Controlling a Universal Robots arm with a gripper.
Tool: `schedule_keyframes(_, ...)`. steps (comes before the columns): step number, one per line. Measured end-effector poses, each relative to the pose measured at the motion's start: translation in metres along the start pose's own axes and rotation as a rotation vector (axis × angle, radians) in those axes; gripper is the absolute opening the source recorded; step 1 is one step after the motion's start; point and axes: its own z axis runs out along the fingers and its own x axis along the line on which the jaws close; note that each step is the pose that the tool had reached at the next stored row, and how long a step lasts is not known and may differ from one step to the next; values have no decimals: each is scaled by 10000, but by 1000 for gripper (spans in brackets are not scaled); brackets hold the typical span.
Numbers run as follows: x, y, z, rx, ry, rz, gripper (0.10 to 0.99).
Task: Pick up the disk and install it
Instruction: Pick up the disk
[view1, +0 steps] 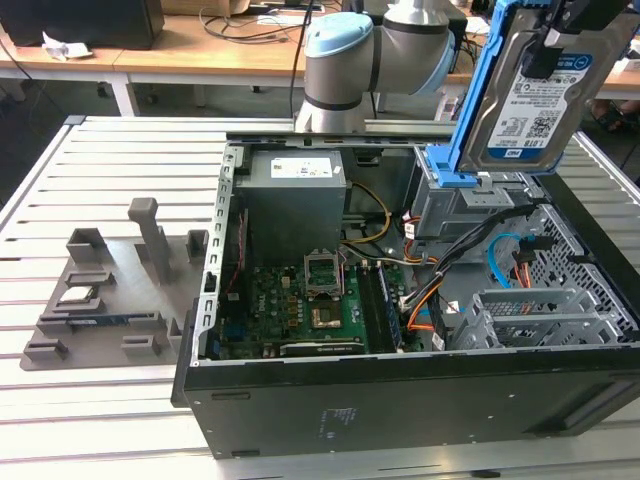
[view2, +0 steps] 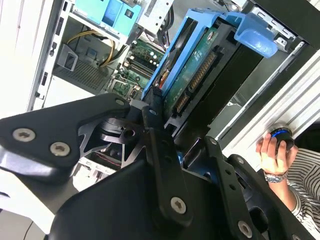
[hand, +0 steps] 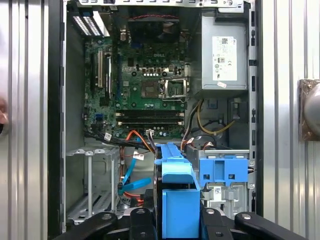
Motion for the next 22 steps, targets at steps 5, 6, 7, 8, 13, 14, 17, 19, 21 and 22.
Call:
schedule_keyframes(5,96,0,0,0,1,0,365)
schedule_keyframes(6,110,0,0,0,0,0,365)
schedule_keyframes(7,123,0,0,0,1,0,365)
schedule_keyframes(8,159,0,0,0,1,0,365)
schedule_keyframes(13,272,0,1,0,1,0,365)
schedule_keyframes(14,300,0,2,0,1,0,365)
schedule_keyframes(17,371,0,3,0,1,0,365)
schedule_keyframes(19,414,0,3,0,1,0,365)
schedule_keyframes(21,445,0,3,0,1,0,365)
schedule_keyframes(22,463,0,4,0,1,0,365)
